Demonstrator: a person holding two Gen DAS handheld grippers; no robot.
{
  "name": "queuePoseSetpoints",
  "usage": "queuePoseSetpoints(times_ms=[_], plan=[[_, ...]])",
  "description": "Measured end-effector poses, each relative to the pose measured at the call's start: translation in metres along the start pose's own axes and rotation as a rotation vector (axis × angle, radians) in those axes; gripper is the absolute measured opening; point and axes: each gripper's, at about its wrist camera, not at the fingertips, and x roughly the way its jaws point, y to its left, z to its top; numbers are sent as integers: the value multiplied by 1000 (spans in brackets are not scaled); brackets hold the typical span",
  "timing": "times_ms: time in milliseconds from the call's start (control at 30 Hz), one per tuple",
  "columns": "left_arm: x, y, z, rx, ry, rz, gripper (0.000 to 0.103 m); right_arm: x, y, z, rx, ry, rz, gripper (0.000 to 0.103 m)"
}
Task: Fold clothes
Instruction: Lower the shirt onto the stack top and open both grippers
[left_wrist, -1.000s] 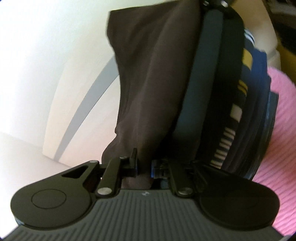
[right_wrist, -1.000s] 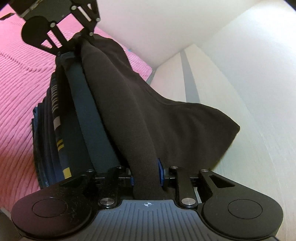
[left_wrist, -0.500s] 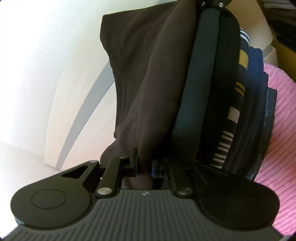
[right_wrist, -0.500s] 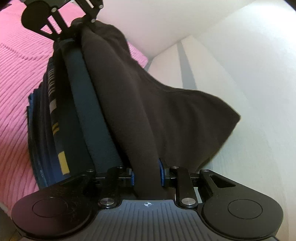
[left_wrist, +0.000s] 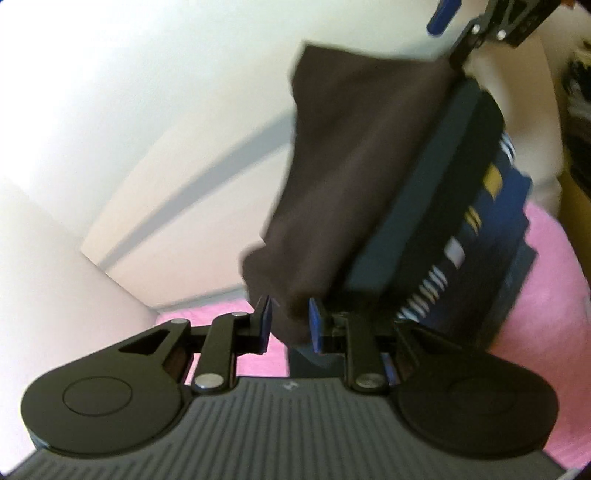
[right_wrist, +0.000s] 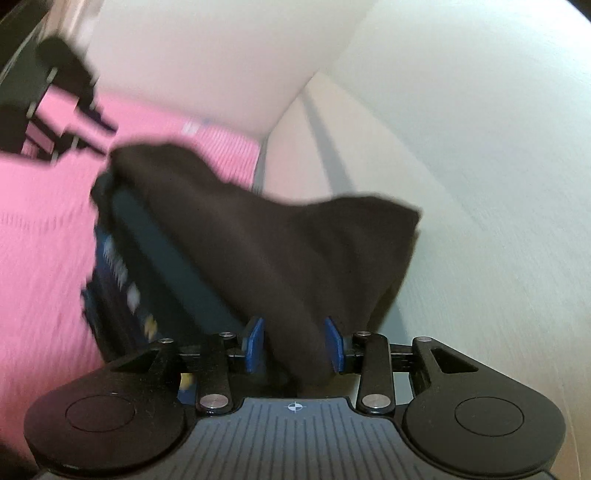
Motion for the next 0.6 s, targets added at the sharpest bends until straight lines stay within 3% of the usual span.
queuePoseSetpoints(times_ms=[67,167,267,533,600], plan=[[-3,6,-5,-17,-43,33,19,10,-14,5,82,-8,8,36],[19,5,-7,-114,-30,-4,20,35,-31,2,207,10,28,36],[55,-5,-16,-176,97,-84,17,61,-34,-16,290,92,87,36],[41,-21,-35,-163,103,-94,16,62,-35,-33,388,124,121,36],[45,-23,-24,-158,104,-100,16,63,-28,-40,386,120,104,36]])
